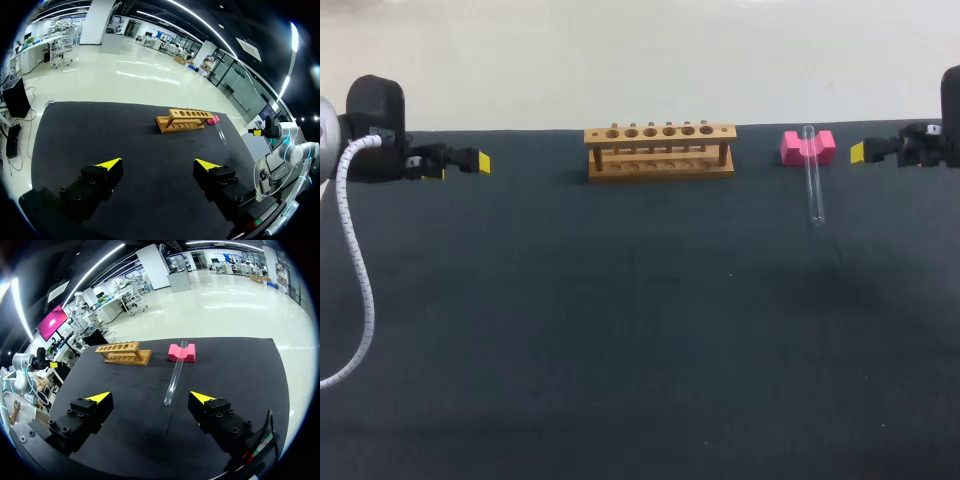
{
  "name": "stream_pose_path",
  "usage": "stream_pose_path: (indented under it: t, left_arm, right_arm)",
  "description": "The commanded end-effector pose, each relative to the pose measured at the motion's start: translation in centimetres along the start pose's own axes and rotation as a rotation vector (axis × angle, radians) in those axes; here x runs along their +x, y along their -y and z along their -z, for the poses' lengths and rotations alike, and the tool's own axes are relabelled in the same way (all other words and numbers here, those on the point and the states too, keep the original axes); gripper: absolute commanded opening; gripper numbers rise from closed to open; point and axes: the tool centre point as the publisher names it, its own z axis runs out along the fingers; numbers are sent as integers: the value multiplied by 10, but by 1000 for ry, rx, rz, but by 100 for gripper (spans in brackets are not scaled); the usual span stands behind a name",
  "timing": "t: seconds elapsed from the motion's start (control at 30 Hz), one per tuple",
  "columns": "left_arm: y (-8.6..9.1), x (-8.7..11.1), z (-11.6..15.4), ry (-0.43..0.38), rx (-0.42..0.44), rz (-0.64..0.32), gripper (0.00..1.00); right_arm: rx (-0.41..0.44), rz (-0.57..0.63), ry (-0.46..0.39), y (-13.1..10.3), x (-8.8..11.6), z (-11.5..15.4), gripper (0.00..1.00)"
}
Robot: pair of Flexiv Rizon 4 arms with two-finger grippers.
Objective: Grasp the test tube, adjust it, and insert it.
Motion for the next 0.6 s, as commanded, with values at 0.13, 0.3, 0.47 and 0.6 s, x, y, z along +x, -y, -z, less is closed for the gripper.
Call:
stream_pose_path:
  t: [0.13,0.3,0.47,0.6]
  left_arm:
    - [1,-1,0,-6,-8,1,100]
    - [1,-1,0,-6,-8,1,100]
    - [2,1,-2,21,55,-99,100]
    - [-1,-2,-7,20,148,-187,100]
  right_arm:
    - [5,0,0,-1,0,0,100]
    - [5,0,0,-1,0,0,100]
    - [5,0,0,-1,0,0,100]
    - [5,0,0,-1,0,0,100]
